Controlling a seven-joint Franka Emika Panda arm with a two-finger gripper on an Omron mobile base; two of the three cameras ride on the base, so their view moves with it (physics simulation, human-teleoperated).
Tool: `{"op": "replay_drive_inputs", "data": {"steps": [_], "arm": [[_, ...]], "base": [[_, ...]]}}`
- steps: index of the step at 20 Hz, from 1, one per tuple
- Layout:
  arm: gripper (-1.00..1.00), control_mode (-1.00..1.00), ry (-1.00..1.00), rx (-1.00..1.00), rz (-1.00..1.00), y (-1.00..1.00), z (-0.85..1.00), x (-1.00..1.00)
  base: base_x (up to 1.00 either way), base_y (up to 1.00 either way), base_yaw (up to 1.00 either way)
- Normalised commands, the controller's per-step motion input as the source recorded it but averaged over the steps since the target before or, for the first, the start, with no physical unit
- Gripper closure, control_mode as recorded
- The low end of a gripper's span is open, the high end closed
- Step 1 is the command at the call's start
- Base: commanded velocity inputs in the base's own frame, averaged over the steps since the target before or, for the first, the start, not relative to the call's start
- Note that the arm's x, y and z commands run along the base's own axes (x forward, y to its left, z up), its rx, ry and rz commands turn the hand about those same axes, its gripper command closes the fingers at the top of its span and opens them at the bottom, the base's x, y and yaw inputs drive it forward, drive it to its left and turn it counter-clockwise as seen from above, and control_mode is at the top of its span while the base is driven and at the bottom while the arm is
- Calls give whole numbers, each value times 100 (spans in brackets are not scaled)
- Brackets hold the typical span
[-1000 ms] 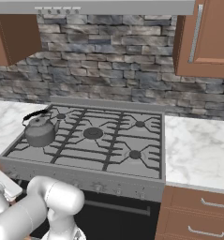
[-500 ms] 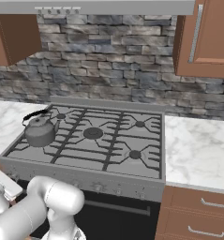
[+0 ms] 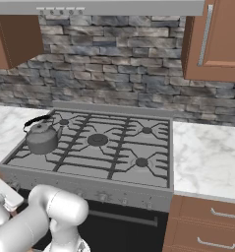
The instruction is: Lower the heat of the kettle.
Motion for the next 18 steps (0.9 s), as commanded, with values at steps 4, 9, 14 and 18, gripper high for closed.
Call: {"op": "replay_drive_inputs", "data": {"steps": [4, 9, 14, 18], "arm": [[100, -100, -20, 22, 0, -16, 0, 0], [100, -100, -14, 26, 0, -11, 1, 0], [100, -100, -4, 32, 0, -4, 18, 0], [100, -100, -1, 34, 0, -1, 14, 0]], "base": [[0, 0, 0], [0, 0, 0], [0, 0, 0], [0, 0, 0]]}}
